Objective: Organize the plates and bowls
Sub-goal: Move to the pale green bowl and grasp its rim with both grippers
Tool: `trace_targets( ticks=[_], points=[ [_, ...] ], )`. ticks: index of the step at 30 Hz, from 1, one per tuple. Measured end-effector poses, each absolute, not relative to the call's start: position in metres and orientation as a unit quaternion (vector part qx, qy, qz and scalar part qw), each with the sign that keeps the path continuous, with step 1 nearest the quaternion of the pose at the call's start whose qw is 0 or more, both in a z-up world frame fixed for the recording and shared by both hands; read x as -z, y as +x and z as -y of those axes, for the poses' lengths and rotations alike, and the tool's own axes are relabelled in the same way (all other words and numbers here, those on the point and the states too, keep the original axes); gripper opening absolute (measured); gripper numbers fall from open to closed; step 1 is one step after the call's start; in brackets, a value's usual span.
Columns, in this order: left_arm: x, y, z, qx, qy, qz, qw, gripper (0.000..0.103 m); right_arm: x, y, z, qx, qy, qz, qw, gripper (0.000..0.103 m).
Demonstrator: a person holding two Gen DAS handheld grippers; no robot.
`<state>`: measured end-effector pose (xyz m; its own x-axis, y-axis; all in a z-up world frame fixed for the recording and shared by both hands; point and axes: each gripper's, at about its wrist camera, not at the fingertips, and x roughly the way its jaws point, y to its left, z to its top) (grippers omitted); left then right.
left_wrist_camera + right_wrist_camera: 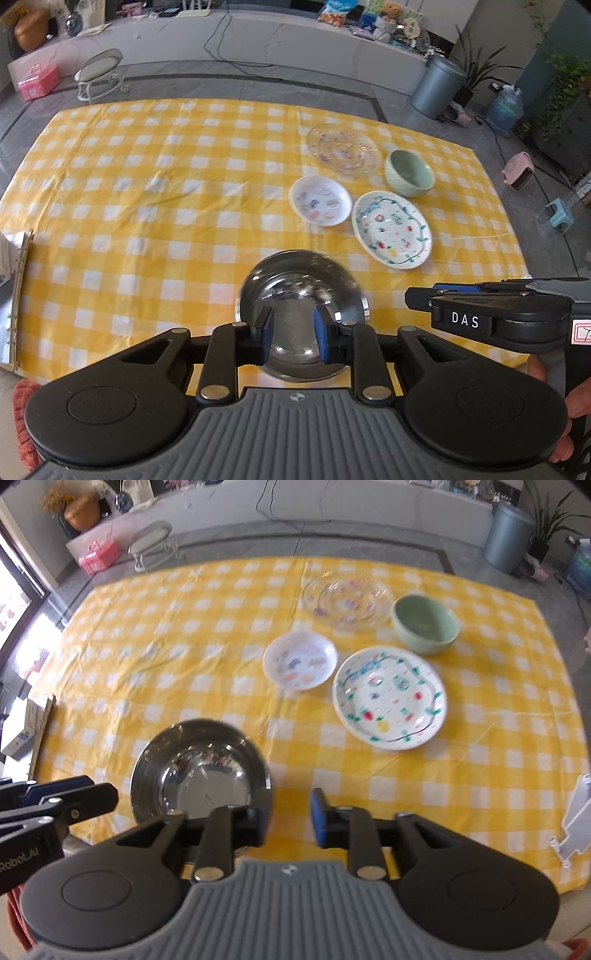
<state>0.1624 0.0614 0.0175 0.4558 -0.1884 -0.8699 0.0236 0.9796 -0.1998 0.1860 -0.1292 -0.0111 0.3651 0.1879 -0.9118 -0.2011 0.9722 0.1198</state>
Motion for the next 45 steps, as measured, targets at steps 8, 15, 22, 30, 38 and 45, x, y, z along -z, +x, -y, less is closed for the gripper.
trace_targets(
  ticks=[8,15,22,30,38,45],
  points=[
    [-0.034,0.182,-0.017,0.096,-0.061,-0.491,0.864,0.046,-0.017,0.193,0.187,-0.086,0.027,-0.531,0.843,0.040],
    [-0.037,0.216,-0.005,0.114,-0.084,-0.483,0.864,0.057,-0.020,0.220,0.246,-0.051,0.074,-0.515,0.853,0.049],
    [-0.029,0.269,-0.003,0.109,-0.101,-0.476,0.867,0.059,-0.006,0.266,0.280,-0.041,0.104,-0.505,0.856,0.053],
    [-0.003,0.338,0.016,0.128,-0.122,-0.480,0.859,0.059,0.029,0.336,0.292,-0.021,0.116,-0.513,0.850,0.051],
    [0.043,0.405,0.054,0.124,-0.084,-0.510,0.847,0.051,0.065,0.394,0.287,-0.050,0.118,-0.504,0.854,0.038],
    [0.067,0.442,0.053,0.143,-0.126,-0.515,0.835,0.050,0.085,0.442,0.271,-0.048,0.066,-0.490,0.868,0.034]
  ],
)
